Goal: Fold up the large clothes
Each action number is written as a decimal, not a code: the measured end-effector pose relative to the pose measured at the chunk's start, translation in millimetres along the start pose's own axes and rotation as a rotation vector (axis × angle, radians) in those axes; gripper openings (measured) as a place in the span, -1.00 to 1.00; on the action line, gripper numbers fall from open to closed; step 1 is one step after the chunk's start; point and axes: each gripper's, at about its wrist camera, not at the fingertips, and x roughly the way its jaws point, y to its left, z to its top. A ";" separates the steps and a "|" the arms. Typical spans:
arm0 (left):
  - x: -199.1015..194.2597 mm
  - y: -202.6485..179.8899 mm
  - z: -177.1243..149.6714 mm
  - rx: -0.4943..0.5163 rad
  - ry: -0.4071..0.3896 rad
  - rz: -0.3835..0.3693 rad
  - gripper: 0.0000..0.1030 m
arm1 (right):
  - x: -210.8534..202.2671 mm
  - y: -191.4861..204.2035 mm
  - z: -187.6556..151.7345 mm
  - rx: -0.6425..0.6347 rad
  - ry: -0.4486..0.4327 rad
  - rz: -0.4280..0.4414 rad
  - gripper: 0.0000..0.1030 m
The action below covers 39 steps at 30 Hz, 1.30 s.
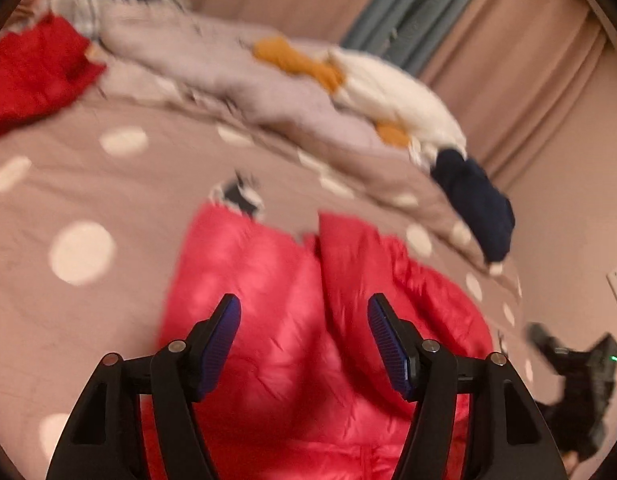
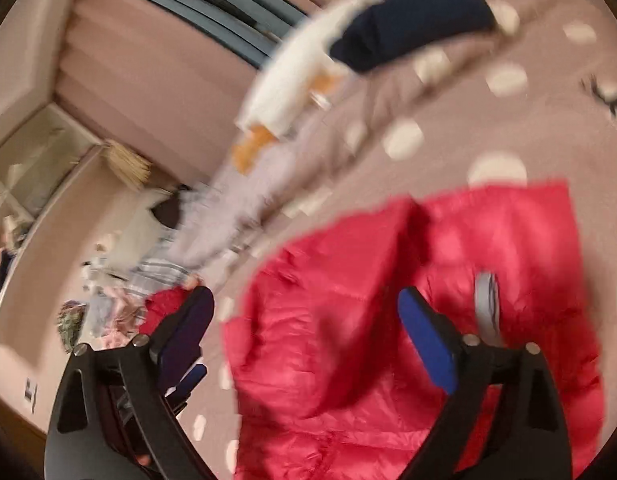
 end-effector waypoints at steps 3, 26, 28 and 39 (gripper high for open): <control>29.2 -0.5 -7.6 -0.017 0.074 -0.074 0.26 | 28.2 -14.4 -18.3 0.054 0.085 -0.055 0.72; -22.2 -22.6 -97.3 0.229 0.010 0.130 -0.76 | -61.4 -3.5 -83.4 -0.296 -0.031 -0.202 -0.83; -5.3 -14.1 -107.6 0.249 0.045 0.203 -0.76 | -52.0 -20.6 -87.3 -0.269 -0.009 -0.273 -0.83; -21.7 5.9 -103.6 0.195 0.024 0.231 -0.42 | -55.4 -59.9 -81.7 -0.204 0.008 -0.328 -0.58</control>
